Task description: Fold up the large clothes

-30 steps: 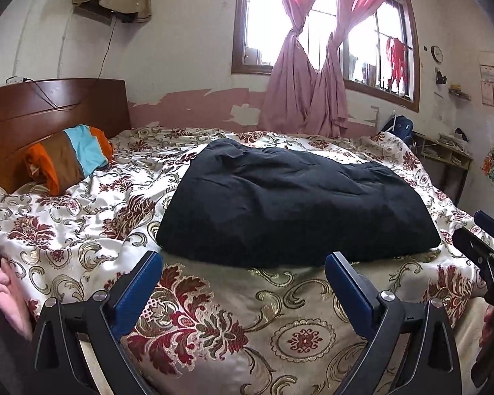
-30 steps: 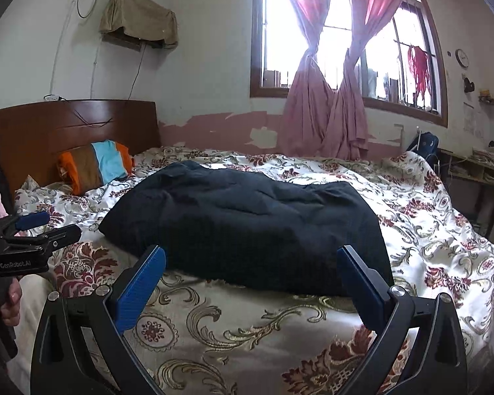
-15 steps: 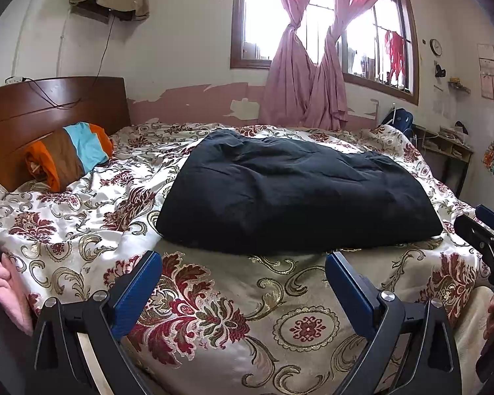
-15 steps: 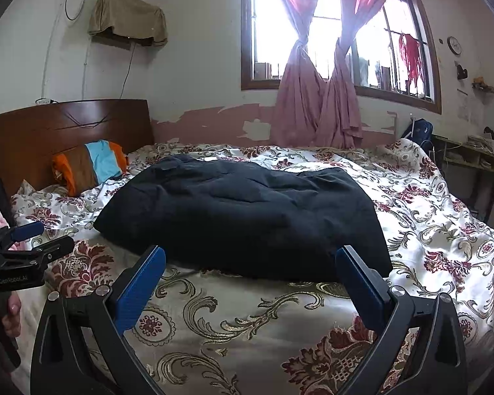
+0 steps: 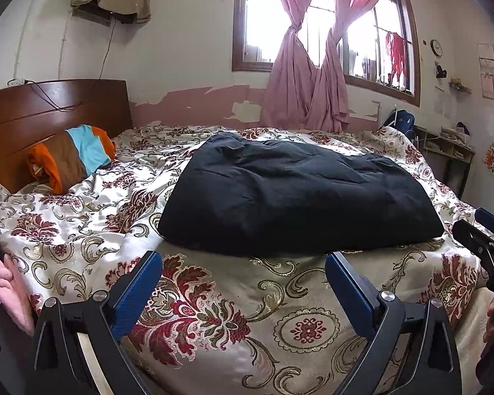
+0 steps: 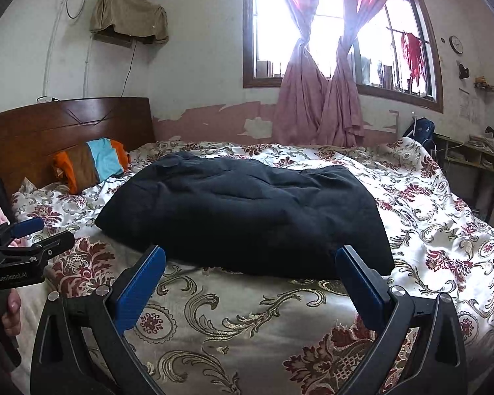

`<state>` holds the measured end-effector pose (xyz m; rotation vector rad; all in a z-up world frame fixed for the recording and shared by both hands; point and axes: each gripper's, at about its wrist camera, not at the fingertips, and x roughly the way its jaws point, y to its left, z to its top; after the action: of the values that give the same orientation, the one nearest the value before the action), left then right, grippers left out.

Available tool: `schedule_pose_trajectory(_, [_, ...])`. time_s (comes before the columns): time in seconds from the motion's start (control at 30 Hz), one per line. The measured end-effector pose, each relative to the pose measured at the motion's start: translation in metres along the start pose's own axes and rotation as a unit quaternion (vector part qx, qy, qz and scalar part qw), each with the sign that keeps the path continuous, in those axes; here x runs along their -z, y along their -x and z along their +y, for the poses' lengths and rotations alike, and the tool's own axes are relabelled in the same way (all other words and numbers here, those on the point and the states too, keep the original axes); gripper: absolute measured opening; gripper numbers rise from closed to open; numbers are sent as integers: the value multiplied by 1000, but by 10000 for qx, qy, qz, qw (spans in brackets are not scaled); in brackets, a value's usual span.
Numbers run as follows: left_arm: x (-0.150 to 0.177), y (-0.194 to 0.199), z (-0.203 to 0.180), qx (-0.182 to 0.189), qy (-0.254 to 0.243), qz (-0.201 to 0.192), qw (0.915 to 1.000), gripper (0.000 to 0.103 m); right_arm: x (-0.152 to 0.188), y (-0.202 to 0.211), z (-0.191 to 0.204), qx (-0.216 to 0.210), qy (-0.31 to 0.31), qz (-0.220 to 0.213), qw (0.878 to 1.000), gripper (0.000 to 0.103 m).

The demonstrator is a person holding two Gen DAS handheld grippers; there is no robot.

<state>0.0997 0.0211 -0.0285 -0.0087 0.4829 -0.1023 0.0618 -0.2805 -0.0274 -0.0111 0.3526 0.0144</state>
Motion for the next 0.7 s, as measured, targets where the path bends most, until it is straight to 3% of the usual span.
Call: schedule_pose_trajectory(0.7, [-2,3,-6,3,52,-19,10000,100,1,0,2,-17,-1,2,10000,101])
